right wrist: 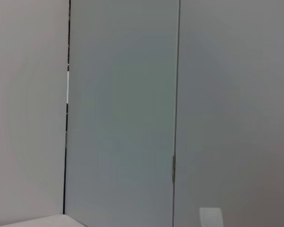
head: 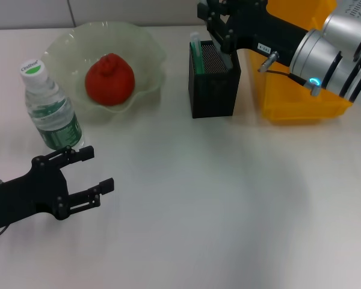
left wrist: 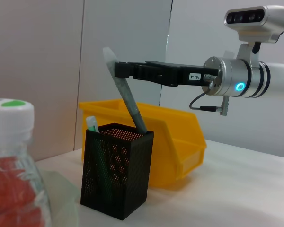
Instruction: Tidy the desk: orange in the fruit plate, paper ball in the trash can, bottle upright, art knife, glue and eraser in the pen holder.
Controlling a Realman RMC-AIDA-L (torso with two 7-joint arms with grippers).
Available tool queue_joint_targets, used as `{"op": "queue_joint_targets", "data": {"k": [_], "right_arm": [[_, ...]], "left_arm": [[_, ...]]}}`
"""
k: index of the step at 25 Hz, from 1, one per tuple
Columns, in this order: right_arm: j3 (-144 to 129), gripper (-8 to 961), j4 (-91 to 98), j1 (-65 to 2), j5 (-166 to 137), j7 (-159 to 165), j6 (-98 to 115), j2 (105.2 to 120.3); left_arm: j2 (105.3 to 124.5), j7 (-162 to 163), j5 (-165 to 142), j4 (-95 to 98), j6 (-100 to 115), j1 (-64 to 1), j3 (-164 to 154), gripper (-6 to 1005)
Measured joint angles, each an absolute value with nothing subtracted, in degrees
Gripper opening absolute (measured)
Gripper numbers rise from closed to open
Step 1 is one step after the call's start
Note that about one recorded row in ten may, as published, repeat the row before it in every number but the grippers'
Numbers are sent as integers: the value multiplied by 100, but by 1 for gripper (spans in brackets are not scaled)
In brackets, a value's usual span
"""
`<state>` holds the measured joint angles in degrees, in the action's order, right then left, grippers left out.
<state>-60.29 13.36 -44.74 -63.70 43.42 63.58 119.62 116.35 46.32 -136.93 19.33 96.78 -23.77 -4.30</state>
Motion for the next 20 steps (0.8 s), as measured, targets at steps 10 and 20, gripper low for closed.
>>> {"op": "queue_joint_targets", "data": {"k": [10, 20], "right_arm": [[-6029, 186, 1326, -4473, -6375, 4341, 6345, 11962], [-6029, 199, 1265, -4492, -6353, 4342, 6325, 11962]], "left_arm": [[11637, 4637, -13693, 1933, 9669, -2382, -430, 797], [11637, 4646, -13693, 1933, 9667, -2391, -422, 797]]}}
